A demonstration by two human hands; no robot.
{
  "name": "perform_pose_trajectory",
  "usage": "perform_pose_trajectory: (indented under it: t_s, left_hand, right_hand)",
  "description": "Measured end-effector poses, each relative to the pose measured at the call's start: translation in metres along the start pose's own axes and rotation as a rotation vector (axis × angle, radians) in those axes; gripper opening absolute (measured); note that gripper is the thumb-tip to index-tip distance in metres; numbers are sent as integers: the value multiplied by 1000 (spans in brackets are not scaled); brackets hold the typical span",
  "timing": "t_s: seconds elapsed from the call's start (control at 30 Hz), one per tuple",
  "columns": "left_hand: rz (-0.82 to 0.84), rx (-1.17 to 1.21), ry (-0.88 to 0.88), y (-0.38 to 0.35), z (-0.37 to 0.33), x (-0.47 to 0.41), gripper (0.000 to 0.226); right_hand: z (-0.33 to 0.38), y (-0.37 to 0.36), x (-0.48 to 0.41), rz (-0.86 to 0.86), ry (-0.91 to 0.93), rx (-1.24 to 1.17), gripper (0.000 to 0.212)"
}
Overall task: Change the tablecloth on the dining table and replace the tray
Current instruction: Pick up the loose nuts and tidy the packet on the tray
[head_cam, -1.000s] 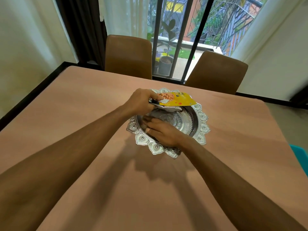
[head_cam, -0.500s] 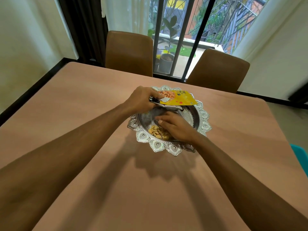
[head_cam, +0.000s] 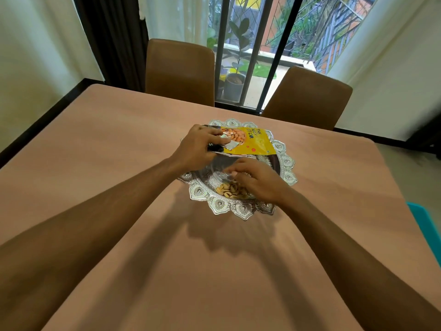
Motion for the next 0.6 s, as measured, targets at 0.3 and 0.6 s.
perform_pose_trajectory:
  t_s: [0.3,0.6]
  left_hand:
    - [-27,-24,-25,-6,-2,7,41]
    - [-30,-54,-20,-8,-4,8,43]
  right_hand:
    - [27,-28,23,-24,32,478,37]
    - [17,-17,22,-44,-62,558,63]
Point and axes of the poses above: each hand's wrist, its own x-axis away from the middle knuckle, its own y-axis out of the back of the hand, z = x × y, the point moved 3 cm from there along -x, towards the middle knuckle, and after that the axes turned 15 degrees about x, right-handed, at the moved point
